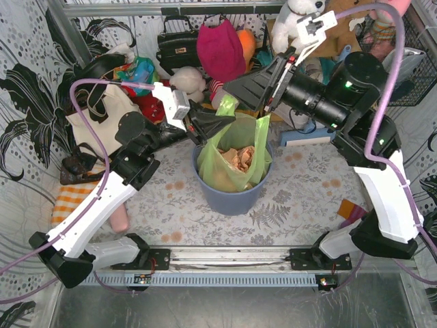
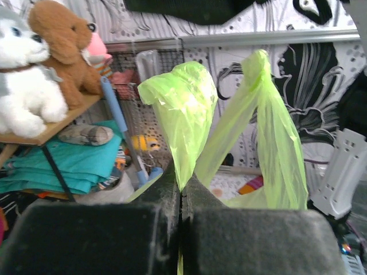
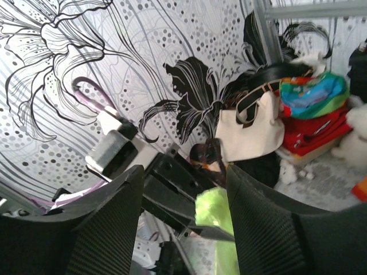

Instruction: Tie the trash bag

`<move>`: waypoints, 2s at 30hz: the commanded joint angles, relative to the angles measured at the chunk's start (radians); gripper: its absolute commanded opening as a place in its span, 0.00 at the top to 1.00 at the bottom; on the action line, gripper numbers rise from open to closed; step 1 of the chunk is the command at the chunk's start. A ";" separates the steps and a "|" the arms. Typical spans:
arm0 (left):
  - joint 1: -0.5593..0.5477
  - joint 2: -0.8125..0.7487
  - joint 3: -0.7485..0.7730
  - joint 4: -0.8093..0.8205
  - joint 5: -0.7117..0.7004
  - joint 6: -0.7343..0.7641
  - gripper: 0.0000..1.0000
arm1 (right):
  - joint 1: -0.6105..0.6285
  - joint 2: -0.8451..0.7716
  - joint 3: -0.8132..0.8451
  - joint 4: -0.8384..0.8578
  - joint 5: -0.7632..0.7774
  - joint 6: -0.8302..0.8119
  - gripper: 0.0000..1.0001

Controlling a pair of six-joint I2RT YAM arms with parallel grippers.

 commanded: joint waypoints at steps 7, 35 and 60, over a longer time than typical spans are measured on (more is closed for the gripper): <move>0.014 0.048 0.087 -0.047 0.158 -0.021 1.00 | 0.006 0.143 0.322 -0.379 -0.078 -0.220 0.39; 0.015 0.033 0.088 -0.052 0.084 -0.033 0.53 | 0.006 0.062 0.184 -0.341 -0.002 -0.147 1.00; -0.107 0.071 0.305 -0.174 0.141 -0.178 0.27 | 0.003 0.184 0.224 -0.251 0.154 -0.068 1.00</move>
